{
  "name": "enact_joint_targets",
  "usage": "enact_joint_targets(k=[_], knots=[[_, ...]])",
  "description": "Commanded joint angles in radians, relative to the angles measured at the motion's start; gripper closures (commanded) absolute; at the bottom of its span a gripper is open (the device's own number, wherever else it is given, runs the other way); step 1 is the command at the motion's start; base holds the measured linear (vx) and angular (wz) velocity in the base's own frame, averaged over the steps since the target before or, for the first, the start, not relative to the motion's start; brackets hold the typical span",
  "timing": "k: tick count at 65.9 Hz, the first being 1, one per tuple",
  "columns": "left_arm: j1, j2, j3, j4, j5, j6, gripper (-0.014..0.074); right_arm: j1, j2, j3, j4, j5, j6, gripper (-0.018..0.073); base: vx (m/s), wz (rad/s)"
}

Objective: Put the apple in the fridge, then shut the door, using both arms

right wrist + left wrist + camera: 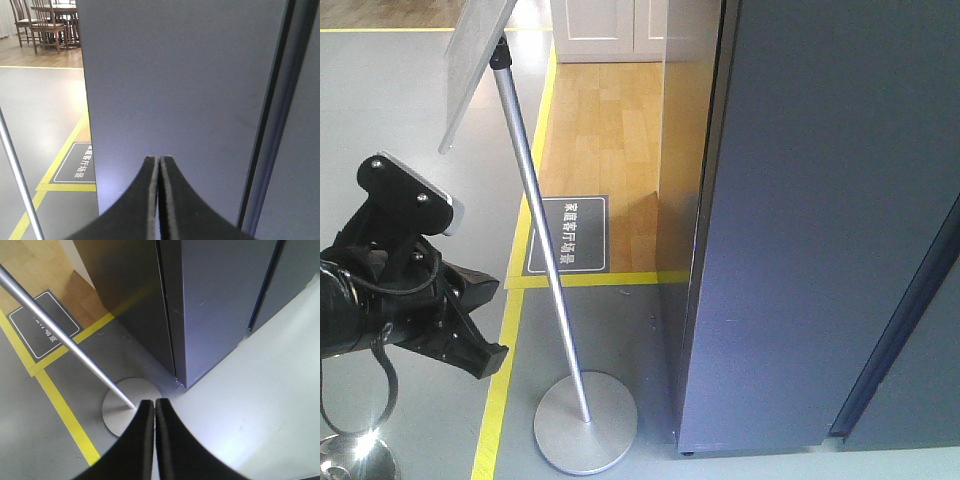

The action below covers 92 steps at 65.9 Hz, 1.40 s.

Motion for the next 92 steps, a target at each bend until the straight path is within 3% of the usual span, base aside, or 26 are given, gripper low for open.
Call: enact_joint_targets(k=[1, 42, 56, 62, 74, 92], knots=[[0.004, -0.022, -0.028, 0.0, -0.053, -0.011, 0.0603, -0.003, -0.027, 0.005, -0.002, -0.072, -0.007, 0.0563, 0.0, 0.0], [0.001, -0.024, -0.028, -0.003, -0.05, -0.011, 0.0603, -0.003, -0.027, 0.004, -0.002, -0.072, -0.007, 0.0563, 0.0, 0.0], [0.016, -0.144, -0.025, 0.016, -0.033, -0.011, 0.0603, -0.003, -0.027, 0.004, -0.002, -0.072, -0.007, 0.0563, 0.0, 0.0], [0.075, -0.235, 0.019, 0.03, -0.048, -0.028, 0.0603, -0.003, -0.027, 0.004, -0.002, -0.072, -0.007, 0.0563, 0.0, 0.0], [0.255, -0.476, 0.222, 0.035, -0.154, -0.071, 0.0603, -0.003, -0.027, 0.004, -0.002, -0.072, -0.007, 0.0563, 0.0, 0.0], [0.417, -0.895, 0.547, 0.02, -0.254, -0.071, 0.0603, -0.003, -0.027, 0.004, -0.002, -0.073, -0.007, 0.0563, 0.0, 0.0]])
